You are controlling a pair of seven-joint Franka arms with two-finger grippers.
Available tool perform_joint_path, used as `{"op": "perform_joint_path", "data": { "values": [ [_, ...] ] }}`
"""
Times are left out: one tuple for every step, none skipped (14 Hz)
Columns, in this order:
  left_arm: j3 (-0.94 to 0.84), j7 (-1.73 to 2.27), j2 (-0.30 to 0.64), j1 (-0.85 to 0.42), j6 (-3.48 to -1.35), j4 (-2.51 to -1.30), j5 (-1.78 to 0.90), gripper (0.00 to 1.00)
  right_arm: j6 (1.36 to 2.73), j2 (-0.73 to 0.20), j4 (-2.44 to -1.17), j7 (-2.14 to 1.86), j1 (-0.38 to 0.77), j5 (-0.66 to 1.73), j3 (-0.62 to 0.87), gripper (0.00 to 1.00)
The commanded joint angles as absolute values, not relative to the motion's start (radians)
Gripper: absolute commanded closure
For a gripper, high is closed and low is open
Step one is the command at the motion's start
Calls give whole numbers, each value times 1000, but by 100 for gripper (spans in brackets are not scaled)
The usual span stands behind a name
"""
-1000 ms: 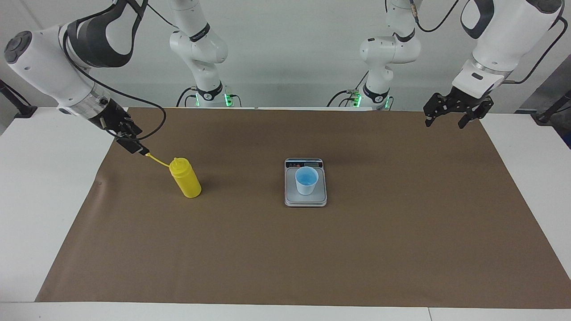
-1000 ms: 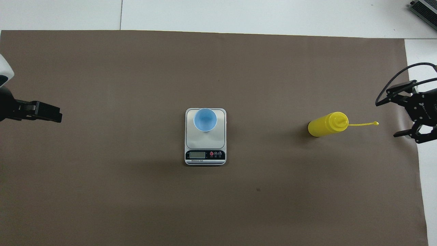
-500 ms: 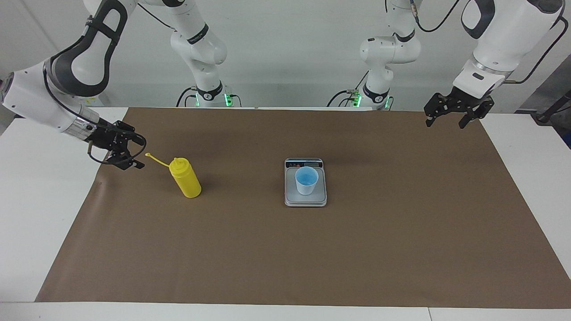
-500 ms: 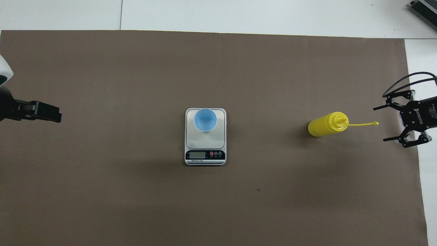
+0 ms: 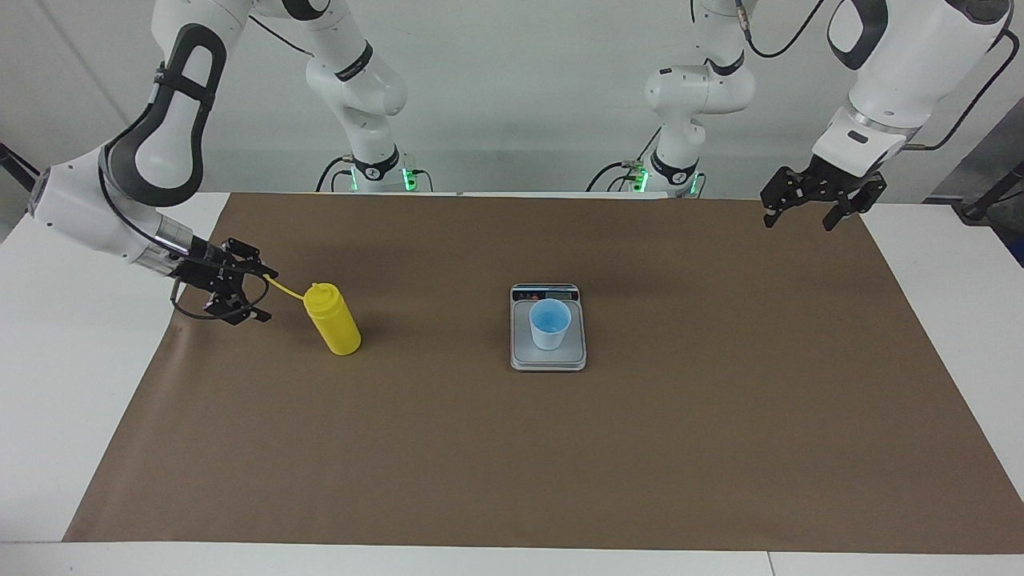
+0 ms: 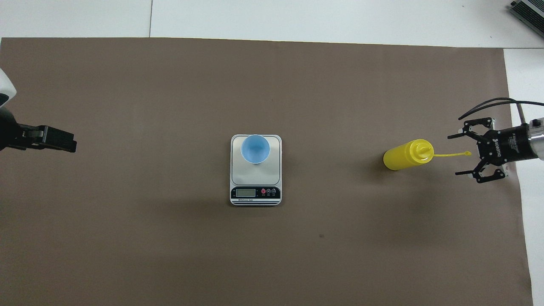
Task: Pour seasoning into cup on scale with both arms
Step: 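Open the right gripper and move it to the yellow bottle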
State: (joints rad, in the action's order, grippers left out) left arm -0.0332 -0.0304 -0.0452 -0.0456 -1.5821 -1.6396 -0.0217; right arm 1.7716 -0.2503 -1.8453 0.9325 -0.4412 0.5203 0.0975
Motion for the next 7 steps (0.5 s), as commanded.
{"op": "perform_joint_path", "data": {
  "values": [
    [-37, -32, -72, -37, -1589, -1669, -31, 0, 1804, -279, -1867, 940, -448, 574, 104, 0],
    [-37, -32, -72, -37, -1589, -1669, -31, 0, 1818, -296, -1867, 922, -445, 574, 104, 0],
    [-37, -32, -72, -37, -1591, -1669, -31, 0, 1821, -313, -1867, 913, -445, 575, 106, 0],
    [-37, -32, -72, -37, -1591, -1669, -31, 0, 1827, -328, -1867, 907, -445, 581, 106, 0],
    [-37, -32, -72, -37, -1589, -1669, -31, 0, 1832, -350, -1864, 894, -446, 607, 106, 0],
    [-37, -32, -72, -37, -1589, -1669, -31, 0, 1850, -369, -1867, 890, -443, 636, 106, 0],
    [-37, -32, -72, -37, -1591, -1669, -31, 0, 1871, -379, -1867, 890, -436, 643, 106, 0]
  ]
}}
